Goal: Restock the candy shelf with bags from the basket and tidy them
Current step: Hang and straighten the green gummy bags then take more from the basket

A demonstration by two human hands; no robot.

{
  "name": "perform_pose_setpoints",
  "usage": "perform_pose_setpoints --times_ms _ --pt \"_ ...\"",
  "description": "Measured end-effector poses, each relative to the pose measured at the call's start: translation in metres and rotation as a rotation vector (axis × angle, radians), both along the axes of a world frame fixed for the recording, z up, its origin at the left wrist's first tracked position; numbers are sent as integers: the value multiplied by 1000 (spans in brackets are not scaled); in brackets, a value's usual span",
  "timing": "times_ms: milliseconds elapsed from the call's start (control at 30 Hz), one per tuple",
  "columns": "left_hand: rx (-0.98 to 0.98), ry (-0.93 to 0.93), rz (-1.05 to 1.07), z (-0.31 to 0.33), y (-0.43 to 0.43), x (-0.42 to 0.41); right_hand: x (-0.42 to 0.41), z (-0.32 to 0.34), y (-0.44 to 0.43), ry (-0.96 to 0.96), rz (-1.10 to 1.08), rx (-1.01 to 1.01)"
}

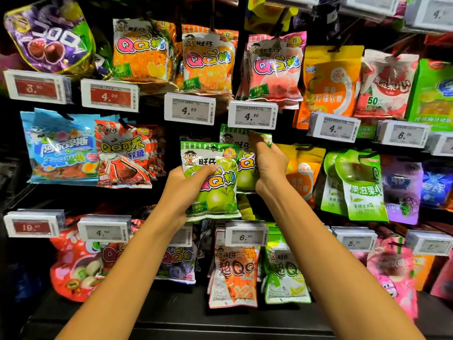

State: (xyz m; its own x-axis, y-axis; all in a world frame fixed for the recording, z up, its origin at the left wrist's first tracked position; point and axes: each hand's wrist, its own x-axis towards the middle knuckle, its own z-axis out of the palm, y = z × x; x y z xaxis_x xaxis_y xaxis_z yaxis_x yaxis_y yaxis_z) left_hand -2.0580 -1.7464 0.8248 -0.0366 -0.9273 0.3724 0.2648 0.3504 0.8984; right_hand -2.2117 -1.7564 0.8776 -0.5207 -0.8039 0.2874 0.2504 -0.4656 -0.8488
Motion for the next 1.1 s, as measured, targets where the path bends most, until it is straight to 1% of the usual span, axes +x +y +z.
perform_pose_setpoints --times_ms 233,367,500,700,833,900,1000,1100 --pt "19 -88 -8 4 -4 -14 -7 -2 -3 112 -62 -35" --pt "25 -79 -14 6 -4 -22 -8 0 -4 139 -81 -21" --pt "40 -82 -31 7 -4 -28 -9 0 -6 166 -66 -55" --pt "-101 -39 -15 14 -6 -31 -12 3 -7 143 8 -82" --pt "34 -56 -89 23 -10 -34 -16 8 -7 96 61 -72" --pt "77 -60 -78 22 -13 -35 -18 7 -5 117 101 -67" --pt "86 -51 -45 17 -16 -35 -18 5 -5 166 105 -91" --pt "35 -46 -30 15 -16 -37 -20 4 -8 169 54 -170"
